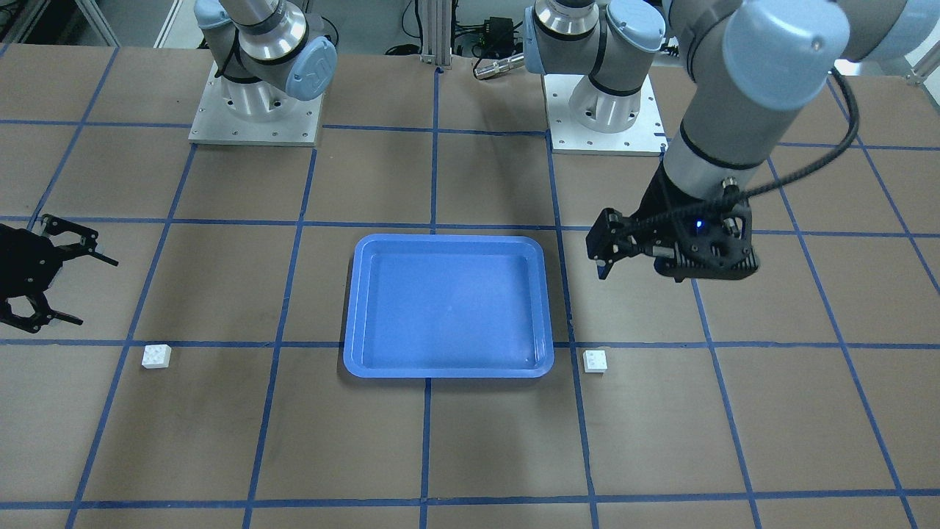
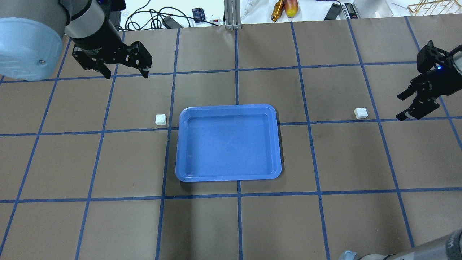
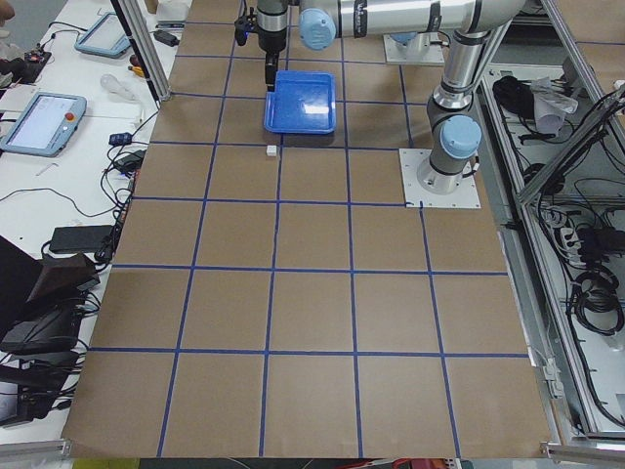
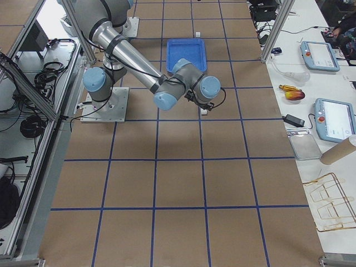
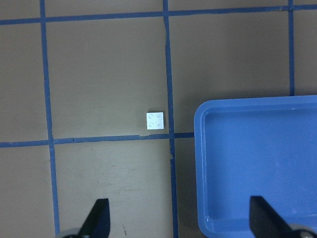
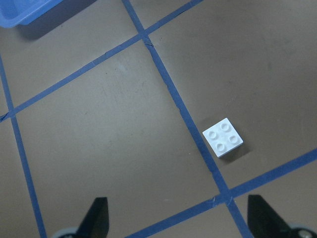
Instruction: Assemble white blocks and place on blue tray
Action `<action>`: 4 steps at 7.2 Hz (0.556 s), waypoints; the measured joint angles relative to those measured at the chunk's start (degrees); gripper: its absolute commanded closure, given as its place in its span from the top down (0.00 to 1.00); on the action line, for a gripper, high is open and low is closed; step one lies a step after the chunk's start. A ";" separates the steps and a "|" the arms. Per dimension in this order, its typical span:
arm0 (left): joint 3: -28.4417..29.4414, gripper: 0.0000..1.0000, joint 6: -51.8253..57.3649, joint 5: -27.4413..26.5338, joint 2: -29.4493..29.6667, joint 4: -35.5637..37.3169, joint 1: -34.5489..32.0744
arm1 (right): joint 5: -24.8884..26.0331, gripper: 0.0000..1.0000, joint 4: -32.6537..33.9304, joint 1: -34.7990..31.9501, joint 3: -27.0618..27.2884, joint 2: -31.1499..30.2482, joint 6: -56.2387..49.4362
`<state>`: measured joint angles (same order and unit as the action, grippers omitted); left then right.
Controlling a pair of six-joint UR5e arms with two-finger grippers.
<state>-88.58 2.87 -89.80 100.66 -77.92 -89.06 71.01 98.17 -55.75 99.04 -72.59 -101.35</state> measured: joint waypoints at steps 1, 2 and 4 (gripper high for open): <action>0.17 1.00 0.39 -0.06 4.26 2.61 0.04 | -1.18 1.00 0.03 0.02 -0.49 1.77 -3.42; -0.09 1.00 0.70 -0.09 7.79 5.48 0.08 | -2.39 1.00 0.02 0.02 -1.51 3.73 -7.19; -1.43 1.00 2.25 -0.22 11.99 8.82 0.06 | -4.46 1.00 0.02 0.03 -3.87 7.52 -14.93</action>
<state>-90.01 5.12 -90.02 112.65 -69.10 -89.00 66.54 98.19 -55.72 95.16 -65.07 -116.29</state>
